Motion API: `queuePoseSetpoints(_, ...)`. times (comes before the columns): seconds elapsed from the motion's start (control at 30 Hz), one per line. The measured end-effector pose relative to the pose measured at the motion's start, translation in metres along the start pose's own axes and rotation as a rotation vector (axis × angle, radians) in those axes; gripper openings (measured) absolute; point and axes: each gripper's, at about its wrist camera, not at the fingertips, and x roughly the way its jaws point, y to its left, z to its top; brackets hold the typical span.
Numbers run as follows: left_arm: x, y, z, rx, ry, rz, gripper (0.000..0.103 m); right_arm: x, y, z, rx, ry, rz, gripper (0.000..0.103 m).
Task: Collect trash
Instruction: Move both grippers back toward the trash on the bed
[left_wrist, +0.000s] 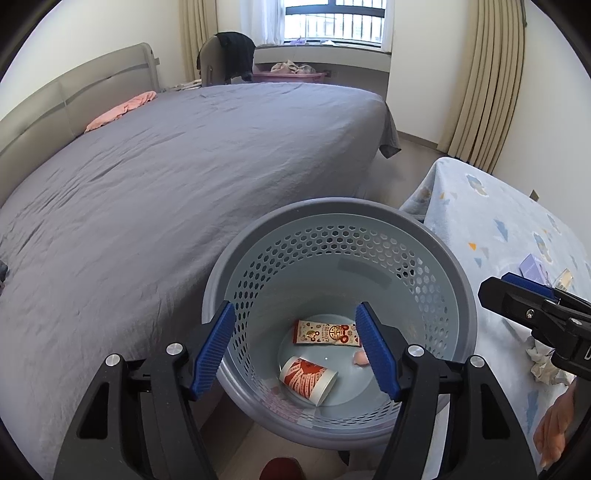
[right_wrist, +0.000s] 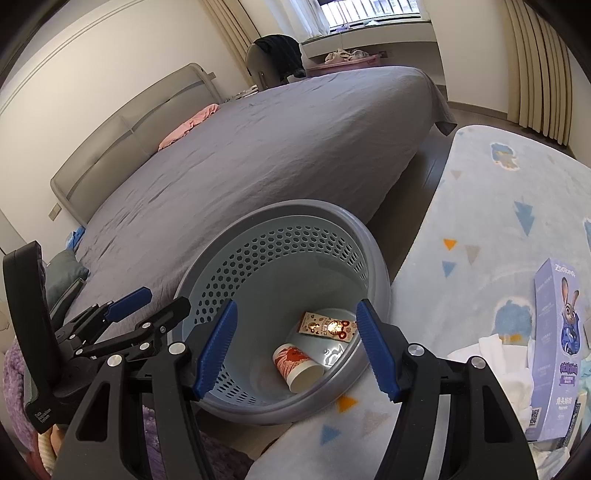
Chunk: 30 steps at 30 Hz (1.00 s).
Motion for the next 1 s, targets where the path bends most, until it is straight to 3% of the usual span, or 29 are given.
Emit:
queuePoseSetpoints(0.57,-0.012,0.001,0.000,0.009,-0.045,0.024,0.082,-0.014,-0.008,-0.011,0.012,-0.016,-0.046,0.067)
queuePoseSetpoints(1.0,-0.027,-0.002,-0.004,0.018,-0.083,-0.006,0.091,-0.059,-0.025,-0.036,0.072,-0.079,-0.124,0.069)
